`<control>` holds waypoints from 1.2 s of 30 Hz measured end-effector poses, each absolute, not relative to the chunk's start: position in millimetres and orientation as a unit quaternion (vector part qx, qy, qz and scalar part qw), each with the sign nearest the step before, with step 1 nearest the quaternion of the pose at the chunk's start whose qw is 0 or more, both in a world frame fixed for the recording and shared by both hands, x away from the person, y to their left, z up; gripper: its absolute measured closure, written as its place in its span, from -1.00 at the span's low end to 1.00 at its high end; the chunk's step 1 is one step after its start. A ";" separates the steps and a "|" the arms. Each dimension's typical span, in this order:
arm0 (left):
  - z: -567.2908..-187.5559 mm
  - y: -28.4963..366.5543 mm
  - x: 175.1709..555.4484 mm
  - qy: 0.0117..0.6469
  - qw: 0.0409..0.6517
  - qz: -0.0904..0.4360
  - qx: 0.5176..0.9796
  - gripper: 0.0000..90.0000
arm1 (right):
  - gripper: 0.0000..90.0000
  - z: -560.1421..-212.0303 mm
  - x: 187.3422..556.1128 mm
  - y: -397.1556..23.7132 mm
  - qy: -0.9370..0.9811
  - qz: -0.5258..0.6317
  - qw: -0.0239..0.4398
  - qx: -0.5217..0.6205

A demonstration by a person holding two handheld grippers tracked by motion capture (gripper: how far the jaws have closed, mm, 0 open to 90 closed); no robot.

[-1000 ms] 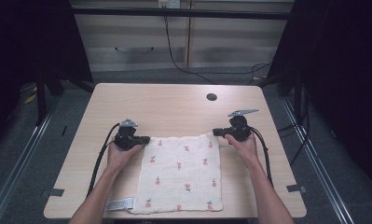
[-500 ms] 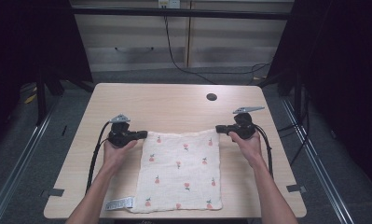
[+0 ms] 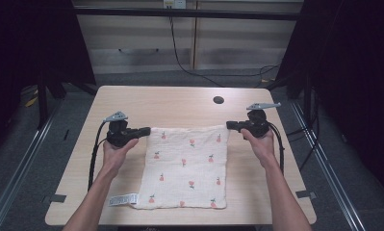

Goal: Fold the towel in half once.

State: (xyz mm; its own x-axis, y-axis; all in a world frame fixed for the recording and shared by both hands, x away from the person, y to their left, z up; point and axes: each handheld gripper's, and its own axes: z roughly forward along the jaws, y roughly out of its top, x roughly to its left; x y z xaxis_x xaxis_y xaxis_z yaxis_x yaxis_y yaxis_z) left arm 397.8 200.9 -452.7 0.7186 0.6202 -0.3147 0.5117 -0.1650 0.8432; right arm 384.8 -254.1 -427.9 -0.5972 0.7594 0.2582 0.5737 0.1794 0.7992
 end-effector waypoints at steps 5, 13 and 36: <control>-447.5 201.9 397.2 0.369 0.533 0.060 0.759 0.99 | 0.98 -420.9 386.5 -253.7 0.761 0.470 0.105 0.433; -440.1 204.3 398.3 0.372 0.537 0.063 0.755 0.99 | 0.98 -408.0 390.1 -252.5 0.758 0.481 0.107 0.427; -420.8 207.1 393.9 0.358 0.540 0.085 0.757 0.99 | 0.98 -393.7 389.5 -247.1 0.773 0.473 0.118 0.406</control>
